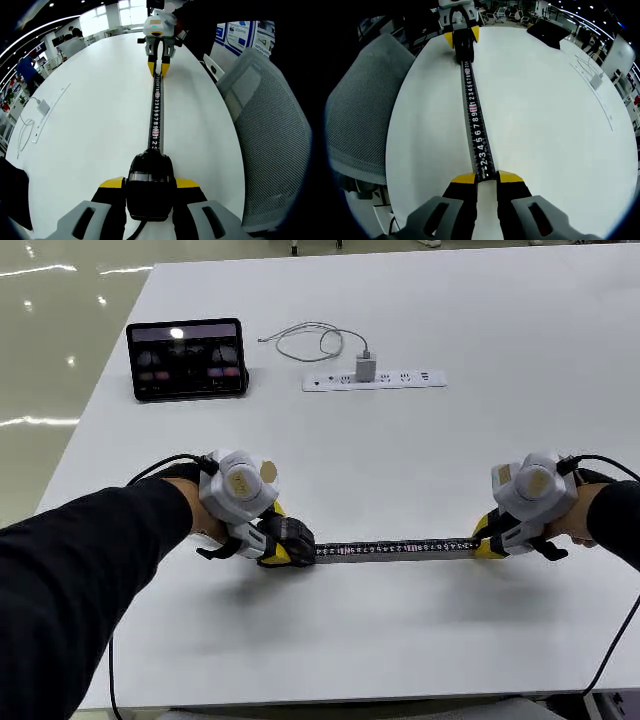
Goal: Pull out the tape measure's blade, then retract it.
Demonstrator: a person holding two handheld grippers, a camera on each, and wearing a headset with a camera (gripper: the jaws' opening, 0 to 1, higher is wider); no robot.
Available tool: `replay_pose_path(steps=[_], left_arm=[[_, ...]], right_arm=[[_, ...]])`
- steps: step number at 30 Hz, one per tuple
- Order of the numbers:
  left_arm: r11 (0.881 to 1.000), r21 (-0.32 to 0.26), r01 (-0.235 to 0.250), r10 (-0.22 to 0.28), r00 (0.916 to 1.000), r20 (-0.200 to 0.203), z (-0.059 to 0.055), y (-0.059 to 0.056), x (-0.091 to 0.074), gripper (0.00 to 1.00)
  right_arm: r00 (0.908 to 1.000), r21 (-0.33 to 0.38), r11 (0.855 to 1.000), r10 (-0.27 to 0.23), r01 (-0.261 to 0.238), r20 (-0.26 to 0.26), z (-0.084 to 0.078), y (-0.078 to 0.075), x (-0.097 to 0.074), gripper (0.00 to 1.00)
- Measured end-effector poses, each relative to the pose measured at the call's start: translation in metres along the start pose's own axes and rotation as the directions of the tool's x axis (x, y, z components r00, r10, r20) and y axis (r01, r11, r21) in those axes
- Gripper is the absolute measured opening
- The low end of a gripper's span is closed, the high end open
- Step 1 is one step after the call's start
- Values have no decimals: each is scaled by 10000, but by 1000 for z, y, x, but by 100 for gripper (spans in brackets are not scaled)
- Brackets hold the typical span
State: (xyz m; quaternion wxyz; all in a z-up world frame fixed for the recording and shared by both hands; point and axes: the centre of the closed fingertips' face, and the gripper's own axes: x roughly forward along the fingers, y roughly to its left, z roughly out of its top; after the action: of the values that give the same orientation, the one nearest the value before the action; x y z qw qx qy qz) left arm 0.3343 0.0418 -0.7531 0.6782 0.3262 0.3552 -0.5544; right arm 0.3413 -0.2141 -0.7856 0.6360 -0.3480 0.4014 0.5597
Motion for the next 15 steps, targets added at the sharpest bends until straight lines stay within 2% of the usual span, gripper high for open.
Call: replay_pose_path(steps=[15], left_arm=[[10000,8,5,-5,10000,0,-2,2,2,31]], right_arm=[[9999,86,9999,105,-105,5,0,2,1,10]])
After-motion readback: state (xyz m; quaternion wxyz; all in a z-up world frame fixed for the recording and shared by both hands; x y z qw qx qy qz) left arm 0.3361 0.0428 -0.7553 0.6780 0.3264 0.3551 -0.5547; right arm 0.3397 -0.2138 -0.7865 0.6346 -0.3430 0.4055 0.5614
